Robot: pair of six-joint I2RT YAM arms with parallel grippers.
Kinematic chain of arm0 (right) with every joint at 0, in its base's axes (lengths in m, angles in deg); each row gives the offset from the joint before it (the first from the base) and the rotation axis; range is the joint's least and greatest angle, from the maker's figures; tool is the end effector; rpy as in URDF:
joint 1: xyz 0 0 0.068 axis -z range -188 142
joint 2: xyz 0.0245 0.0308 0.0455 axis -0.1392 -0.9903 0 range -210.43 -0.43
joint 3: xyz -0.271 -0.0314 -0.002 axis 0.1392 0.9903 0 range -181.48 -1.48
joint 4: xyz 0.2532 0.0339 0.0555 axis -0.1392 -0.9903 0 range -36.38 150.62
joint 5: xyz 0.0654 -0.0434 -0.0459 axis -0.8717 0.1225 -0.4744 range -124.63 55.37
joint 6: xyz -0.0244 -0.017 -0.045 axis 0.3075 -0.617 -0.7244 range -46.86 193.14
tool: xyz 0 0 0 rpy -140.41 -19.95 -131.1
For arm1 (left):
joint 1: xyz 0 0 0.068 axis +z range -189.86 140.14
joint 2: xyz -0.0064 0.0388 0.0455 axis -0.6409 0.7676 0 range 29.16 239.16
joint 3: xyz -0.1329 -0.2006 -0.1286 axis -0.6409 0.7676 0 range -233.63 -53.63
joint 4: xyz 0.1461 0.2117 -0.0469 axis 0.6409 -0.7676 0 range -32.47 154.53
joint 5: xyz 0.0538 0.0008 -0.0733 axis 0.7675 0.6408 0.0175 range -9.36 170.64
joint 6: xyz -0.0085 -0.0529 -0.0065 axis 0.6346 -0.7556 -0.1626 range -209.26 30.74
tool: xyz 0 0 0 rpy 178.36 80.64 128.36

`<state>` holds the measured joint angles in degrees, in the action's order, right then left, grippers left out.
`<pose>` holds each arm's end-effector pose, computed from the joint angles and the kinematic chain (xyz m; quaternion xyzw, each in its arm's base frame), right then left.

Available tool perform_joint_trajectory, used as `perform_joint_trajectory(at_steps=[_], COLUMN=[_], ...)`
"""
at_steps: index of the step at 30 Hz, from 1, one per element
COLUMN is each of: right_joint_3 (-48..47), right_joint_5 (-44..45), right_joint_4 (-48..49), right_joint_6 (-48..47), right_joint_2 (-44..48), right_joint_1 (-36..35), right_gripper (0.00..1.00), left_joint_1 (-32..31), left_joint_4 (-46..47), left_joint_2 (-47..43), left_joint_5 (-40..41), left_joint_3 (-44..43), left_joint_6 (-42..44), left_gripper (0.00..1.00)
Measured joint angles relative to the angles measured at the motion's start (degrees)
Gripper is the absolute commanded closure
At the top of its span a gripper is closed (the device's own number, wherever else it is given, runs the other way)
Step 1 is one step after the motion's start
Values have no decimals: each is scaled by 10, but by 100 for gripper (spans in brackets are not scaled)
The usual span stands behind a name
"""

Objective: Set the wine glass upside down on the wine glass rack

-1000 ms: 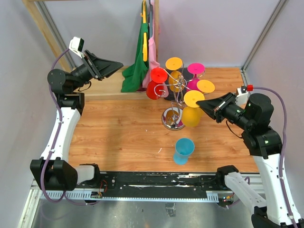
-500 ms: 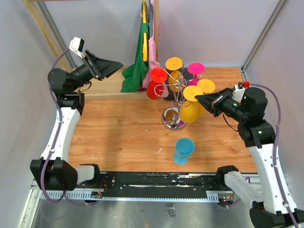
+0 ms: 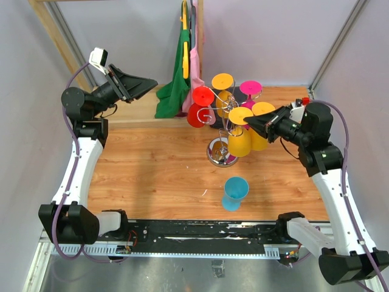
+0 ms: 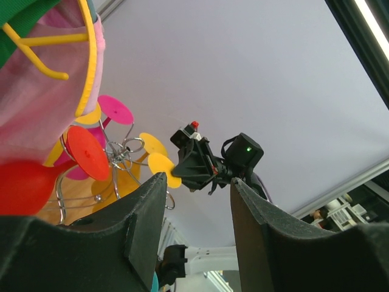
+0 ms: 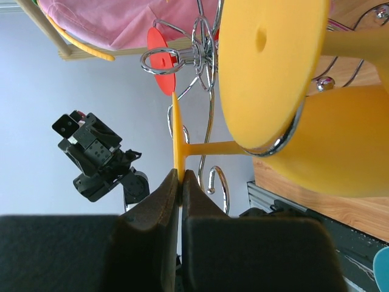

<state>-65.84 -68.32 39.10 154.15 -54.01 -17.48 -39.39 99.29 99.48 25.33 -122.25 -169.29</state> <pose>0.1885 0.0515 0.4114 0.2808 0.7062 0.5906 0.2712 0.2570 -0.0271 0.4662 0.0386 0.5859 -0.6683 0.4568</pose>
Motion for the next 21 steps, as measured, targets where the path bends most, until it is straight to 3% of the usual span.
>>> perform_joint_trajectory(at_steps=[21], right_joint_3=[-19], right_joint_5=[-125], right_joint_4=[59], right_joint_6=[-11], right_joint_2=[-47], right_joint_1=[0], right_gripper=[99], left_joint_1=[0], left_joint_4=[-6], left_joint_2=[1], left_joint_5=[1], left_joint_3=[-2], left_joint_6=[3], left_gripper=[49])
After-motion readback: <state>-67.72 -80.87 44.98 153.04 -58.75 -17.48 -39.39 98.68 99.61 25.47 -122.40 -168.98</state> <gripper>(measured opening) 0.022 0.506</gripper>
